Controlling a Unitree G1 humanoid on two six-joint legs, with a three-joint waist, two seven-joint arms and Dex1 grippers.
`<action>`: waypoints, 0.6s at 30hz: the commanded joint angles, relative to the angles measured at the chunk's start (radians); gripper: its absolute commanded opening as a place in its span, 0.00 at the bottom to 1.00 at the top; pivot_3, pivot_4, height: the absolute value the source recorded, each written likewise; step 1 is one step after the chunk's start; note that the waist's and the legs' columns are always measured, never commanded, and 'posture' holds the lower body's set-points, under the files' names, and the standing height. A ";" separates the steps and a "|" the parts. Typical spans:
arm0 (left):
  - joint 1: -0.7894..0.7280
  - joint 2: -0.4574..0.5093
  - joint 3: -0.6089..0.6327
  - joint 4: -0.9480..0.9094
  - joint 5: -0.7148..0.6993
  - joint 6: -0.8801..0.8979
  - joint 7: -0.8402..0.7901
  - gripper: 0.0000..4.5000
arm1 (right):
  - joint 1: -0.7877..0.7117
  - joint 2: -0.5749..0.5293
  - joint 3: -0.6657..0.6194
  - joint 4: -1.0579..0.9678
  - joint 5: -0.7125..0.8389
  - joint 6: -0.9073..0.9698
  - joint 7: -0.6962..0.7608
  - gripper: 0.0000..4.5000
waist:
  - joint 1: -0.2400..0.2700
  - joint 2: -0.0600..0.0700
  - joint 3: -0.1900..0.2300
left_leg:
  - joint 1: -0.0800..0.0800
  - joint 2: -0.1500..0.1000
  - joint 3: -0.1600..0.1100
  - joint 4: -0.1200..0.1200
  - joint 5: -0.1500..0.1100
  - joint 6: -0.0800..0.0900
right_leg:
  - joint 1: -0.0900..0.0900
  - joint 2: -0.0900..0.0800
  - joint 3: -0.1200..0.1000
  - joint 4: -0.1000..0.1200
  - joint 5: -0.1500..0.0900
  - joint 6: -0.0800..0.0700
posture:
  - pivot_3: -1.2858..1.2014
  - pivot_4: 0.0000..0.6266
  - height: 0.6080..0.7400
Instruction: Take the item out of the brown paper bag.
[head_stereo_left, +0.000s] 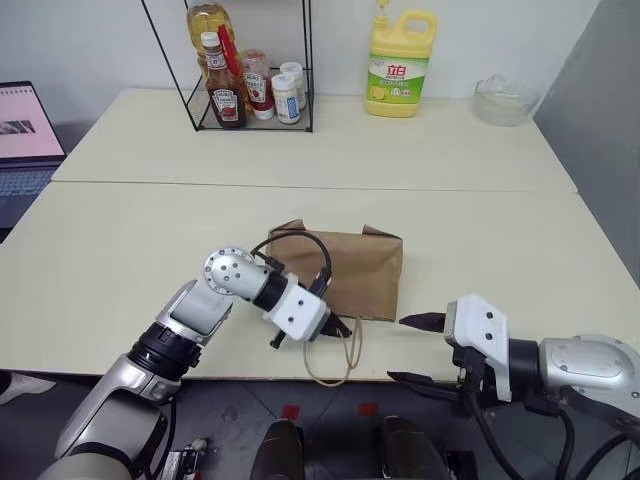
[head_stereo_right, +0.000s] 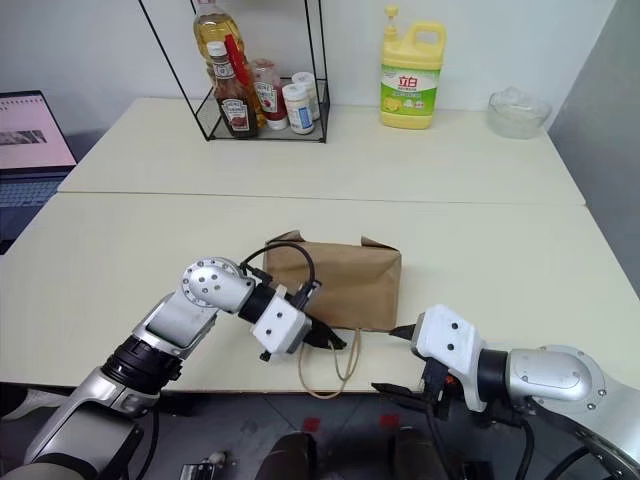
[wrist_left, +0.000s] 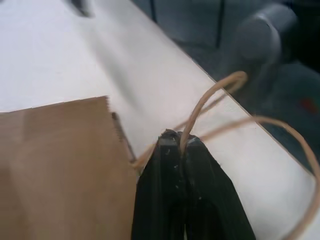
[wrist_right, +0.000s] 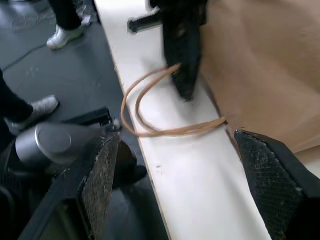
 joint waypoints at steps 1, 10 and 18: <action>-0.025 -0.003 0.051 -0.033 -0.038 0.073 0.033 0.01 | -0.018 -0.053 0.060 -0.033 -0.122 -0.106 0.105 0.85 | 0.000 0.000 0.000 | 0.000 0.000 0.000 0.000 0.000 0.000 | 0.000 0.000 0.000 0.000 0.000 0.000 | 0.52 0.24 1.00; -0.047 -0.031 0.090 -0.039 -0.070 0.190 0.078 0.01 | -0.050 -0.064 0.283 0.128 -0.565 -0.554 0.294 0.85 | -0.001 0.000 0.000 | 0.001 0.000 0.000 0.000 0.000 0.000 | 0.000 0.000 0.000 0.000 0.000 0.000 | 0.52 0.24 1.00; -0.052 -0.055 0.107 -0.041 -0.091 0.238 0.095 0.01 | -0.143 0.084 0.410 0.269 -0.769 -0.764 0.338 0.85 | -0.001 0.000 0.000 | 0.002 0.000 0.000 0.000 0.000 0.000 | 0.002 0.000 0.000 0.000 0.000 0.000 | 0.52 0.24 1.00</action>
